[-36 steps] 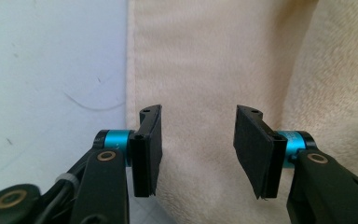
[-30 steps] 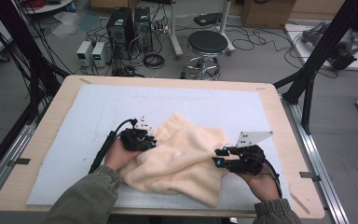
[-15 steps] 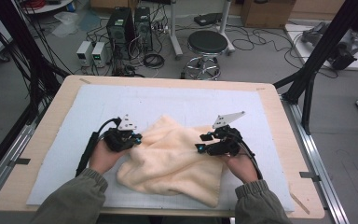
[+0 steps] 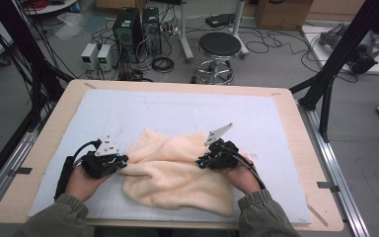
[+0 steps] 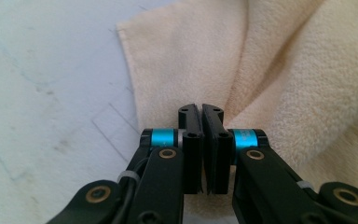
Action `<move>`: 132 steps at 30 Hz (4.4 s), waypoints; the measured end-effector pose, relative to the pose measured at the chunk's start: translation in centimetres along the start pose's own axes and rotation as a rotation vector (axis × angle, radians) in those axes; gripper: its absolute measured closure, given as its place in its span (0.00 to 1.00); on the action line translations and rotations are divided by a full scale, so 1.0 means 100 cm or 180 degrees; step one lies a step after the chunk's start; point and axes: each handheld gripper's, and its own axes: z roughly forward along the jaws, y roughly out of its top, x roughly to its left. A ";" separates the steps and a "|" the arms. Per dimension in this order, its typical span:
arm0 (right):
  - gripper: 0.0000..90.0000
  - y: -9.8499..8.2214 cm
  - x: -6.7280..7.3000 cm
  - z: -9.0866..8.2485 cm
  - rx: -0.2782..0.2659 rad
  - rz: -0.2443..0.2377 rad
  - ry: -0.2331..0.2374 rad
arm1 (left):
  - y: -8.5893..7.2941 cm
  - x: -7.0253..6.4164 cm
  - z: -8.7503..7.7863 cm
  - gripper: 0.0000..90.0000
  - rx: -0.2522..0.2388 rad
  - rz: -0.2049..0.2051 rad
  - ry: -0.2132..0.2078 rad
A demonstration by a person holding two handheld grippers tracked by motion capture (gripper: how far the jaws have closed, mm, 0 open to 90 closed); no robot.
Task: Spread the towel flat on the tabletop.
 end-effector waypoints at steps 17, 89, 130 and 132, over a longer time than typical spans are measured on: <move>0.72 0.007 -0.003 -0.048 -0.0502 0.0011 -0.0155 | 0.021 0.006 -0.005 0.72 -0.0266 0.0049 -0.0141; 0.99 0.007 -0.054 0.011 0.0072 0.0151 0.0059 | 0.019 0.034 0.052 0.90 0.0258 -0.0393 -0.0088; 0.94 0.018 -0.034 -0.032 -0.0264 0.0008 0.0161 | 0.025 0.043 0.030 0.97 -0.0057 -0.0459 0.0241; 0.94 0.023 -0.036 -0.034 -0.0189 -0.0002 0.0155 | 0.040 0.048 0.029 0.97 -0.0139 -0.0459 0.0342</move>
